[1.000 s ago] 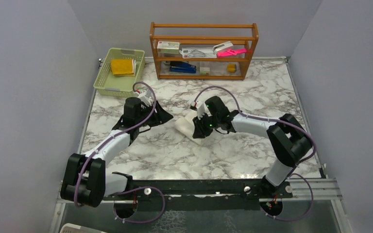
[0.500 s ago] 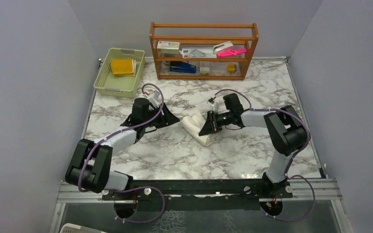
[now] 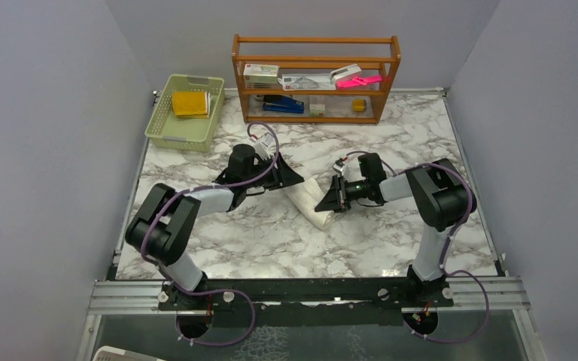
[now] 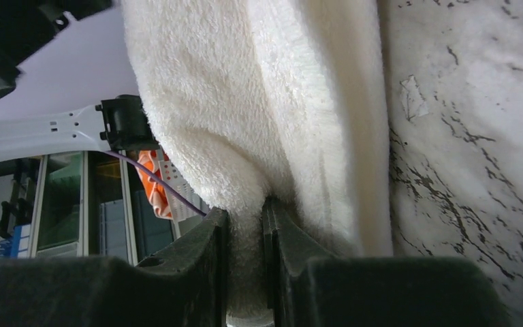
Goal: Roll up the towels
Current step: Roll the towel at the center of the board.
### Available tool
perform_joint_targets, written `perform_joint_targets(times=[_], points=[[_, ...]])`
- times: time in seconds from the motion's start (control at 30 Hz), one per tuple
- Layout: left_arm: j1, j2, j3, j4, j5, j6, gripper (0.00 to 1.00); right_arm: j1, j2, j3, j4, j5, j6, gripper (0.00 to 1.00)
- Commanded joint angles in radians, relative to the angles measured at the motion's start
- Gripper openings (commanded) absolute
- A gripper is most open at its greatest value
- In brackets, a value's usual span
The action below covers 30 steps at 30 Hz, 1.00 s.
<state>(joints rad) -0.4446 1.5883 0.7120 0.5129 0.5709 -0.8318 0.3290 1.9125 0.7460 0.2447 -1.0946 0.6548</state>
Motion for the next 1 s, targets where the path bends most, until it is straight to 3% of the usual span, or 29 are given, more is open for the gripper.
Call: perform_joint_targets(times=[0.0, 0.3, 0.57, 0.8, 0.87, 0.9, 0.93, 0.97], points=[[-0.021, 0.13, 0.006, 0.196, 0.093, -0.105, 0.47, -0.012, 0.014, 0.001, -0.04, 0.038, -0.025, 0.01], [-0.048, 0.323, 0.056, 0.388, 0.105, -0.184, 0.43, -0.012, 0.001, 0.018, -0.174, 0.14, -0.13, 0.02], [-0.078, 0.388, 0.05, 0.341, 0.031, -0.105, 0.39, -0.01, -0.16, 0.078, -0.362, 0.429, -0.265, 0.36], [-0.118, 0.377, 0.027, 0.245, -0.061, -0.017, 0.38, 0.057, -0.368, 0.087, -0.381, 0.708, -0.376, 0.45], [-0.128, 0.374, 0.03, 0.212, -0.087, 0.009, 0.38, 0.104, -0.45, 0.058, -0.343, 0.808, -0.399, 0.6], [-0.134, 0.374, 0.035, 0.196, -0.098, 0.021, 0.38, 0.131, -0.496, 0.035, -0.312, 0.856, -0.415, 0.88], [-0.138, 0.375, 0.041, 0.178, -0.112, 0.032, 0.38, 0.16, -0.535, 0.013, -0.282, 0.891, -0.443, 0.95], [-0.143, 0.376, 0.047, 0.163, -0.12, 0.042, 0.38, 0.193, -0.572, -0.009, -0.253, 0.909, -0.49, 0.96]])
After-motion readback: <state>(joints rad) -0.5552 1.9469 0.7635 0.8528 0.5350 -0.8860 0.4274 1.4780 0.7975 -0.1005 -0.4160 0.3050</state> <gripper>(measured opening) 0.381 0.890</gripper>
